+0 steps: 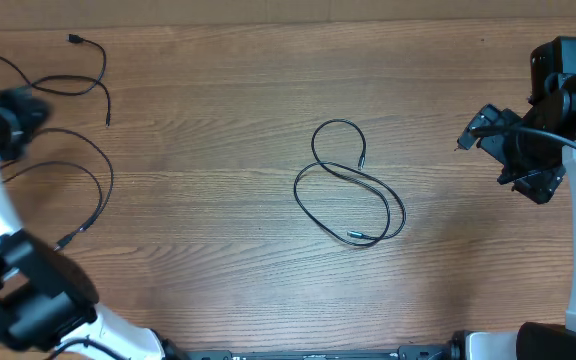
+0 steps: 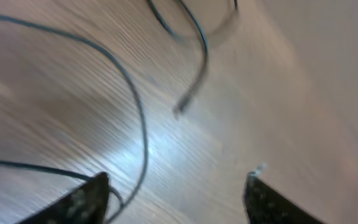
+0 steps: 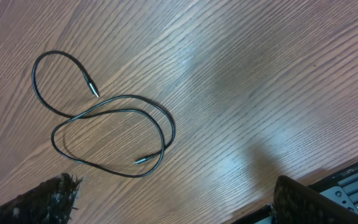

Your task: Untangle cables

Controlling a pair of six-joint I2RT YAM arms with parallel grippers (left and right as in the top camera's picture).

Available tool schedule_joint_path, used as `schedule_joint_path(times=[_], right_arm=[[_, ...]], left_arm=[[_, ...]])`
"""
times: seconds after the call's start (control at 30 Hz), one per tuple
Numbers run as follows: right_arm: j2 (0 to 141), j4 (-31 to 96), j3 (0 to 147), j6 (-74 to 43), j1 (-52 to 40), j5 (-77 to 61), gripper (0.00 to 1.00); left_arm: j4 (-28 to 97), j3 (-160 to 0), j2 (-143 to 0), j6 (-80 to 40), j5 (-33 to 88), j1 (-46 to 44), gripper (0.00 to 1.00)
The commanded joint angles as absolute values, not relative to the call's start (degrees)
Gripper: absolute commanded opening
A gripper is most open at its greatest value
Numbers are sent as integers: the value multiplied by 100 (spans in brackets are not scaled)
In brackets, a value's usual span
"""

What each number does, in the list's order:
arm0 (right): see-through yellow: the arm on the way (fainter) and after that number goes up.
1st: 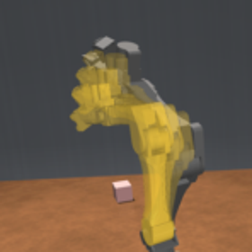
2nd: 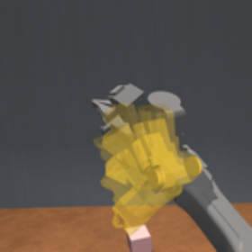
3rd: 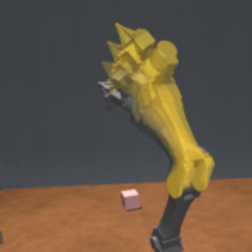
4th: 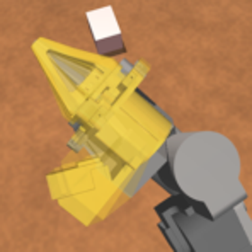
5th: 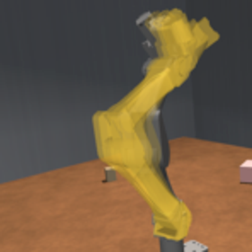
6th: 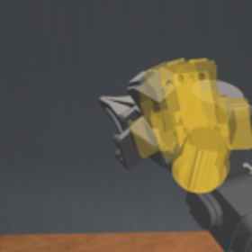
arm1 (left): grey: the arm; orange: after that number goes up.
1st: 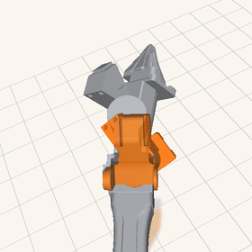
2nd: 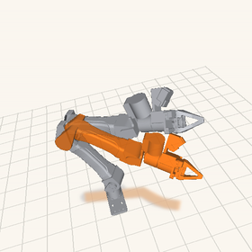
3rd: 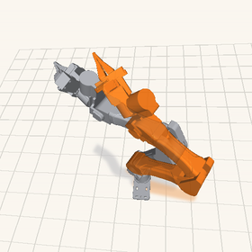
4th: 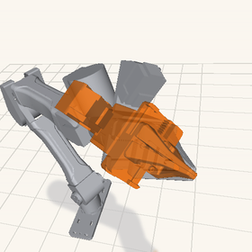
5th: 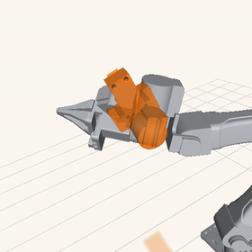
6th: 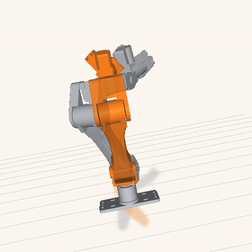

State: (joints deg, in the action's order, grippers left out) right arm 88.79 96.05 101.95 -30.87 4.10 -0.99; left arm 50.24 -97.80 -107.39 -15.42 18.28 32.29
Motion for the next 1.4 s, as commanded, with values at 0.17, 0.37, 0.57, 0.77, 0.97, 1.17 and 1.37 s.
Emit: schedule_joint_path(times=[0.17,0.37,0.57,0.77,0.97,1.17,1.37], right_arm=[[8897,9590,10232,-3111,425,-23,100],[8897,9590,10232,-3111,425,-23,100],[8897,9590,10232,-3109,425,-23,100],[8897,9590,10232,-3111,425,-23,100],[8897,9590,10232,-3109,425,-23,100],[8897,9590,10232,-3109,425,-23,100],[8897,9590,10232,-3109,425,-23,100]], left_arm=[[5544,-9754,-11463,-596,-701,1949,79],[6027,-9754,-12033,-827,-1450,1763,85],[6178,-9870,-12156,-1341,-1540,1754,84],[6326,-10495,-11736,-1577,-1538,1680,82],[6453,-10661,-11319,-1979,-1544,1756,80],[6619,-10108,-11509,-1970,-1549,1911,65],[6243,-9183,-11625,-1970,-1605,1920,74]])
